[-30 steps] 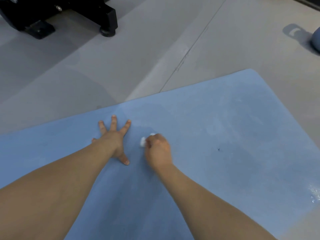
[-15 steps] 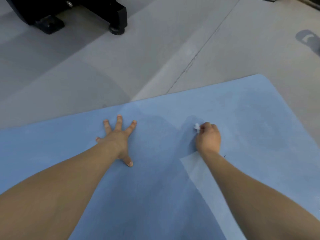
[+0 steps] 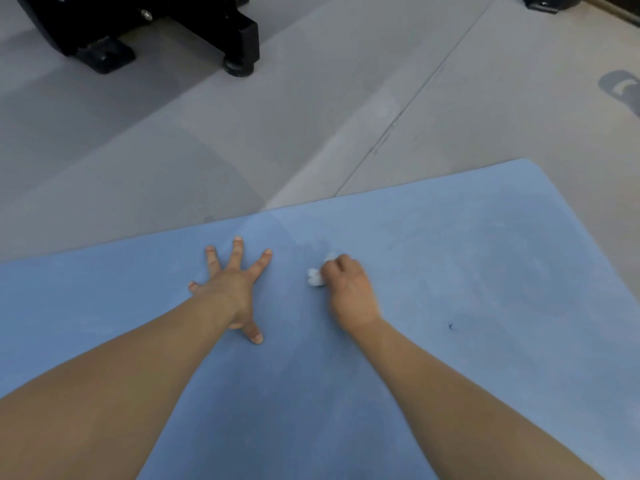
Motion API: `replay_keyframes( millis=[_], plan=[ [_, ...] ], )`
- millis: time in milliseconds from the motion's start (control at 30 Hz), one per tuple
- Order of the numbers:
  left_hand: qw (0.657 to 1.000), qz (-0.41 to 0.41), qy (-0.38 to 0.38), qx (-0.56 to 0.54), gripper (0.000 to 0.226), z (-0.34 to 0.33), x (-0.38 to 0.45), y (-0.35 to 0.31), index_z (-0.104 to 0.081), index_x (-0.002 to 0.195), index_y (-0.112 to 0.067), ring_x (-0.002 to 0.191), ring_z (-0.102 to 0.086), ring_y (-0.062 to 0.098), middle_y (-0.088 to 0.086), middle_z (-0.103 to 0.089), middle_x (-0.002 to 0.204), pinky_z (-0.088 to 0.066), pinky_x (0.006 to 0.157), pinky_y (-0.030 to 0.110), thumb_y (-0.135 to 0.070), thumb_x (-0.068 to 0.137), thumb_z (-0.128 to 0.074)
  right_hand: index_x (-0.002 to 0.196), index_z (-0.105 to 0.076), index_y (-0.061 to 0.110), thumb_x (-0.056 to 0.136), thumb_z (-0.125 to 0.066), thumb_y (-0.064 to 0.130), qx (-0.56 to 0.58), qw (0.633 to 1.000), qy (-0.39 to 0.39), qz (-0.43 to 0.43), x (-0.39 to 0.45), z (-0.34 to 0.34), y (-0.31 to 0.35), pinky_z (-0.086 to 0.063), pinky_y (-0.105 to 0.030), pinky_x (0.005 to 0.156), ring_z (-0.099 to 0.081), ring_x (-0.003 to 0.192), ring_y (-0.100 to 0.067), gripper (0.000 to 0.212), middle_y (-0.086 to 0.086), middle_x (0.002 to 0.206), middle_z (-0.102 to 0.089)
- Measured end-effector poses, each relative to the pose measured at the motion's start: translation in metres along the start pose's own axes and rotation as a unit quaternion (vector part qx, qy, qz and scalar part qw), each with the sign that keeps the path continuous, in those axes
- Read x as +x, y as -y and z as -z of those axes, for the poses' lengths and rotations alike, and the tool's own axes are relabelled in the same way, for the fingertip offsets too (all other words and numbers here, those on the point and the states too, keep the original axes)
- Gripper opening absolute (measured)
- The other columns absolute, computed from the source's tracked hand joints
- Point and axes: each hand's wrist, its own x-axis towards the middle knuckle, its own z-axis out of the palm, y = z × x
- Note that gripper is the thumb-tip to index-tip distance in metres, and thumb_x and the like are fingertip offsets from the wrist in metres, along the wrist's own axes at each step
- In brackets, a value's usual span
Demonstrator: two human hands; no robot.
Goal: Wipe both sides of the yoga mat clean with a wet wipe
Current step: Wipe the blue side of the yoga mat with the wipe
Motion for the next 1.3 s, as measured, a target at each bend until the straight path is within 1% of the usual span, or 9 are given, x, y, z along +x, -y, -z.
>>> replay_keyframes(
  millis=[100,300,467,633,767,867,1067,1167,1300],
  plan=[
    [1.000,0.005,0.005,0.003,0.157,0.001,0.000,-0.001,0.028,0.144,-0.059,0.143,0.035,0.045,-0.008,0.051,0.149,-0.026,0.107,0.076,-0.053,0.048,-0.097,0.089,-0.061,0.012,0.092,-0.057,0.026,-0.047,0.994,-0.041,-0.090,0.005,0.020,-0.056,-0.037,-0.024,0.070,-0.052,0.089,-0.026,0.014,0.004,0.086,-0.051],
    [1.000,0.003,0.003,0.001,0.157,0.002,0.000,-0.001,0.027,0.145,-0.058,0.143,0.035,0.045,-0.007,0.051,0.149,-0.027,0.107,0.076,-0.053,0.048,-0.097,0.096,-0.067,0.008,0.092,-0.059,0.029,-0.007,0.981,-0.098,-0.168,-0.004,0.015,-0.029,-0.046,-0.041,0.077,-0.052,0.085,-0.033,0.023,-0.010,0.096,-0.056],
    [1.000,0.003,0.009,-0.011,0.156,0.002,-0.002,-0.002,0.024,0.146,-0.058,0.142,0.036,0.044,-0.008,0.051,0.149,-0.025,0.107,0.077,-0.050,0.049,-0.098,0.094,-0.064,0.005,0.095,-0.056,0.014,0.071,0.961,-0.097,-0.248,0.010,0.012,-0.025,-0.039,-0.026,0.076,-0.058,0.090,-0.030,0.012,-0.008,0.102,-0.055],
    [1.000,0.000,0.000,-0.022,0.157,0.002,-0.001,-0.001,0.021,0.147,-0.059,0.143,0.036,0.043,-0.008,0.049,0.151,-0.024,0.107,0.078,-0.049,0.046,-0.099,0.085,-0.065,0.003,0.087,-0.058,0.006,0.055,0.994,-0.072,-0.063,0.010,-0.012,0.037,-0.043,-0.037,0.078,-0.061,0.083,-0.036,0.007,-0.017,0.091,-0.062],
    [0.999,0.003,-0.010,-0.032,0.158,0.000,-0.001,0.000,0.018,0.147,-0.060,0.145,0.034,0.041,-0.011,0.047,0.152,-0.026,0.107,0.077,-0.048,0.042,-0.100,0.106,-0.065,0.004,0.081,-0.055,0.005,0.081,0.993,0.057,0.063,0.005,-0.032,0.090,-0.048,-0.039,0.077,-0.059,0.087,-0.036,0.027,-0.017,0.101,-0.063],
    [1.000,0.001,-0.010,-0.024,0.159,-0.001,0.000,0.001,0.020,0.148,-0.058,0.145,0.033,0.042,-0.010,0.045,0.153,-0.027,0.106,0.077,-0.050,0.042,-0.099,0.102,-0.068,0.005,0.080,-0.052,0.004,0.053,0.997,0.035,0.050,0.013,-0.021,0.054,-0.048,-0.035,0.077,-0.060,0.087,-0.034,0.027,-0.016,0.098,-0.063],
    [0.999,0.024,-0.016,-0.032,0.171,0.000,0.001,-0.001,0.031,0.152,-0.033,0.147,0.031,0.039,-0.015,0.044,0.154,-0.027,0.107,0.076,-0.049,0.043,-0.100,0.092,-0.067,-0.001,0.082,-0.052,-0.001,-0.016,0.986,-0.054,-0.157,0.035,0.041,-0.070,-0.040,-0.034,0.067,-0.059,0.079,-0.040,0.018,-0.022,0.095,-0.057],
    [0.999,0.025,-0.016,-0.018,0.171,0.000,0.002,-0.002,0.030,0.153,-0.031,0.148,0.029,0.039,-0.015,0.043,0.154,-0.030,0.107,0.075,-0.051,0.042,-0.099,0.100,-0.066,0.001,0.086,-0.050,-0.001,-0.001,0.970,-0.064,-0.234,0.041,0.034,-0.055,-0.038,-0.033,0.071,-0.058,0.085,-0.038,0.021,-0.020,0.103,-0.057],
    [0.999,0.020,-0.021,-0.014,0.162,-0.002,0.013,0.006,0.026,0.154,-0.035,0.149,0.026,0.038,-0.014,0.038,0.157,-0.030,0.110,0.071,-0.066,0.045,-0.090,0.088,-0.065,0.003,0.078,-0.050,0.000,0.050,0.991,-0.038,-0.116,0.045,-0.011,0.032,-0.047,-0.038,0.071,-0.059,0.077,-0.037,0.018,-0.018,0.088,-0.060]
  ],
)
